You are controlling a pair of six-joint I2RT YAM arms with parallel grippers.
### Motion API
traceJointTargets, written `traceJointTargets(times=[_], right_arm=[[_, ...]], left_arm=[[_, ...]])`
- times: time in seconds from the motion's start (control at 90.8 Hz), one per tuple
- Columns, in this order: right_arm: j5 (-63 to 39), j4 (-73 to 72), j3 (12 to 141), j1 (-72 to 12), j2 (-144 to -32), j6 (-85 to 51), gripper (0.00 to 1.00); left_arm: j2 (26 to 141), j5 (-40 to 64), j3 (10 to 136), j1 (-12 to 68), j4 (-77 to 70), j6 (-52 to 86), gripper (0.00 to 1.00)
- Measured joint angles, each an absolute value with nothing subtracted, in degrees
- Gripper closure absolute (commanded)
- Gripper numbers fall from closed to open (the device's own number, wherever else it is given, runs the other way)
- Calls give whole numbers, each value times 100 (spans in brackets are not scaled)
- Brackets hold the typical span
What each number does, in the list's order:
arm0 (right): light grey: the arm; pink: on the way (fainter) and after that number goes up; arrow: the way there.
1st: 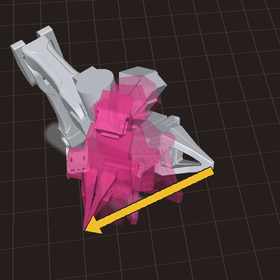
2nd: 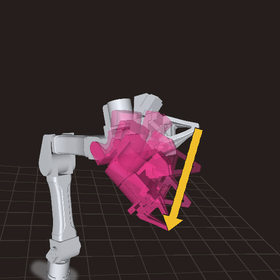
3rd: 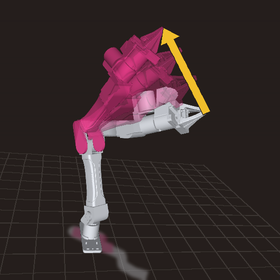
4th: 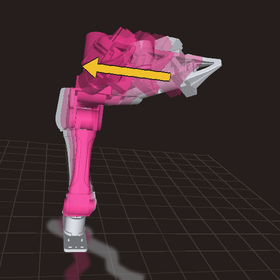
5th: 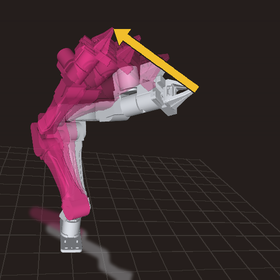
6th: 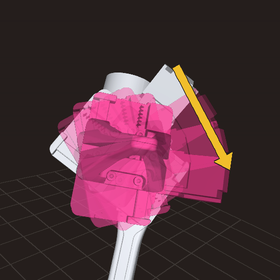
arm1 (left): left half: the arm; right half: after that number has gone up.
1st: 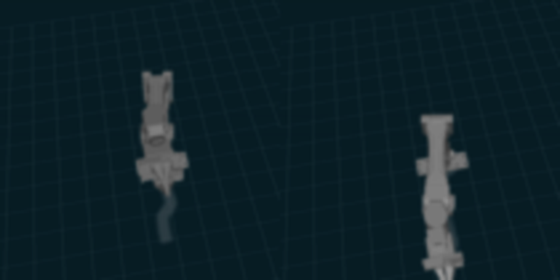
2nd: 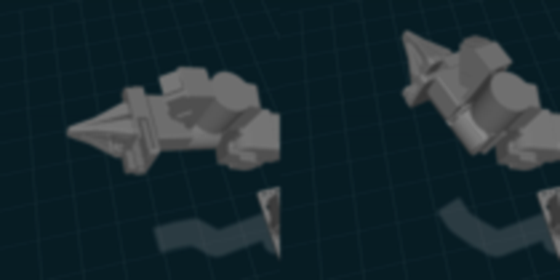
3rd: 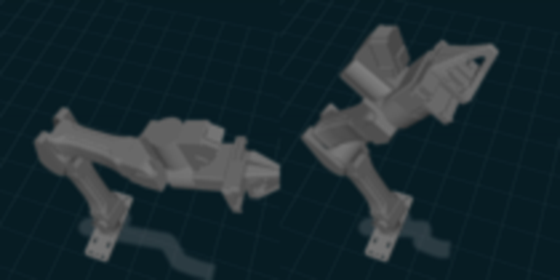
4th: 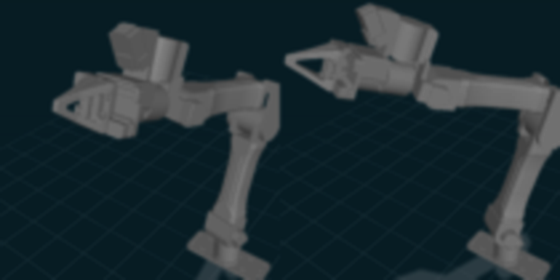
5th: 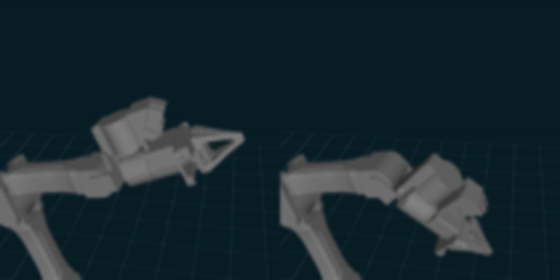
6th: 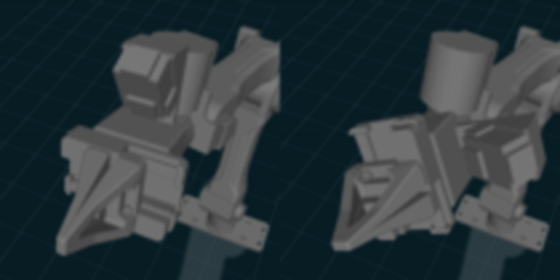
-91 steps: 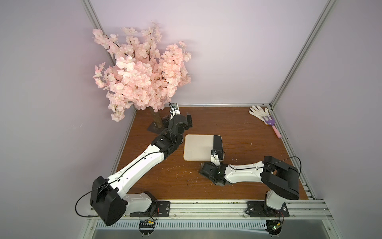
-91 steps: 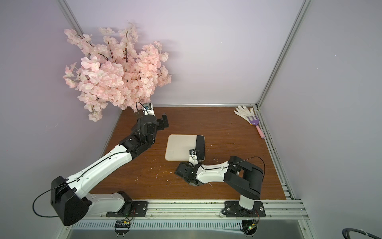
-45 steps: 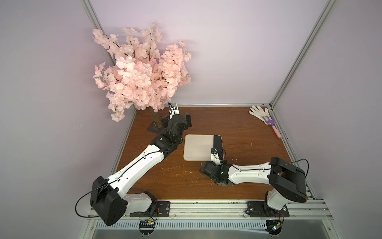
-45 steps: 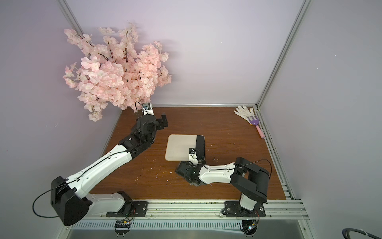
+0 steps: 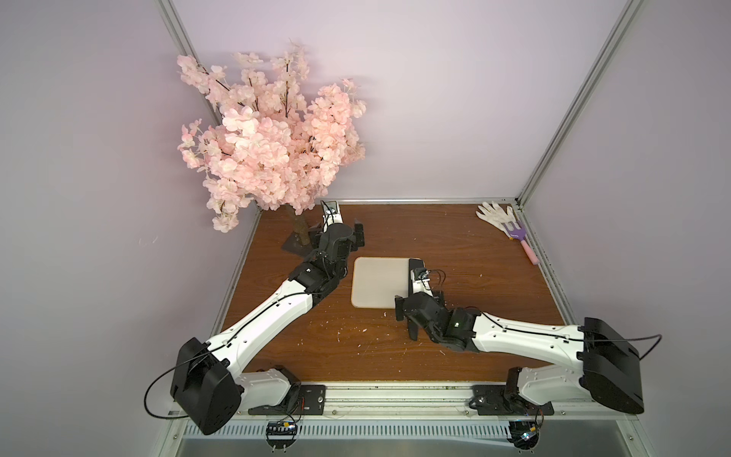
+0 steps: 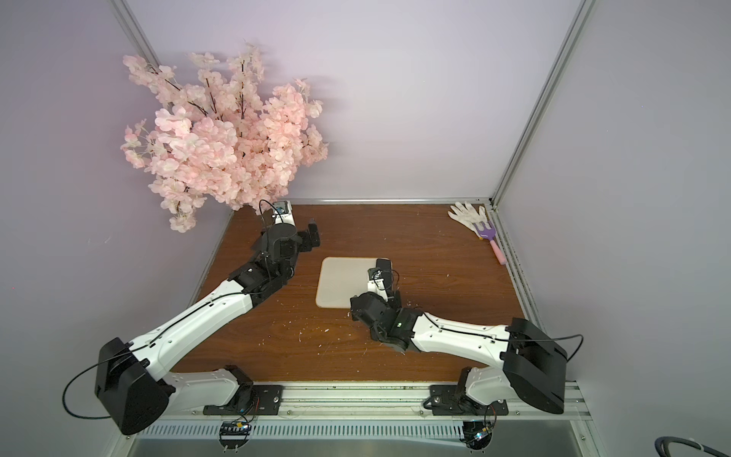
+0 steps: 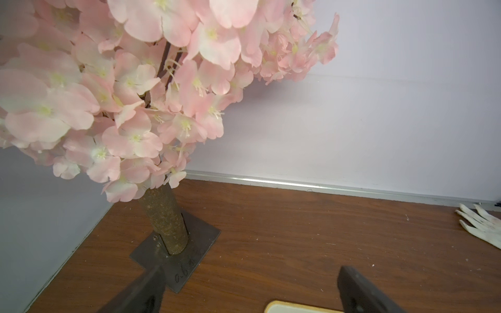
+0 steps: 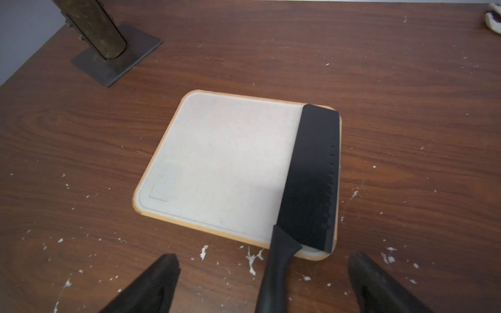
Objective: Align the knife with the edge of the cutting board
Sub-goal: Adjust the knife at the edge of the cutting board, then reset both arms
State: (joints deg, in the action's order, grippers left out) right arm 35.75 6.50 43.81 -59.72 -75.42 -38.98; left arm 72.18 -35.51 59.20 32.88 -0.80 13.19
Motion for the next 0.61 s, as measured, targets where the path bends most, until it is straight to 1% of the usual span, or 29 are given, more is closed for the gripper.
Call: traceJointTargets(times=[0.088,0.198,0.319,0.462,0.605], right_arm=[[3218,548,4130,-5516,-7065,-3570,1],[2829,519,4029,-4910,-6593,-3183,1],[2418,467,4029,-4283,-6278,-2779,1],[1994,454,4029,-3651,-6132,-2418,1],[1695,449,4036,-3179,-6121,-2161,1]], left_arm=[[7098,-3214,5883,3072,-115,1306,0],[6901,-2611,5754,2499,-178,1452,0],[6823,-2189,5594,1966,-158,1651,0],[6823,-1678,5524,1660,-54,1813,0],[6814,-1186,5470,1566,-51,1837,0]])
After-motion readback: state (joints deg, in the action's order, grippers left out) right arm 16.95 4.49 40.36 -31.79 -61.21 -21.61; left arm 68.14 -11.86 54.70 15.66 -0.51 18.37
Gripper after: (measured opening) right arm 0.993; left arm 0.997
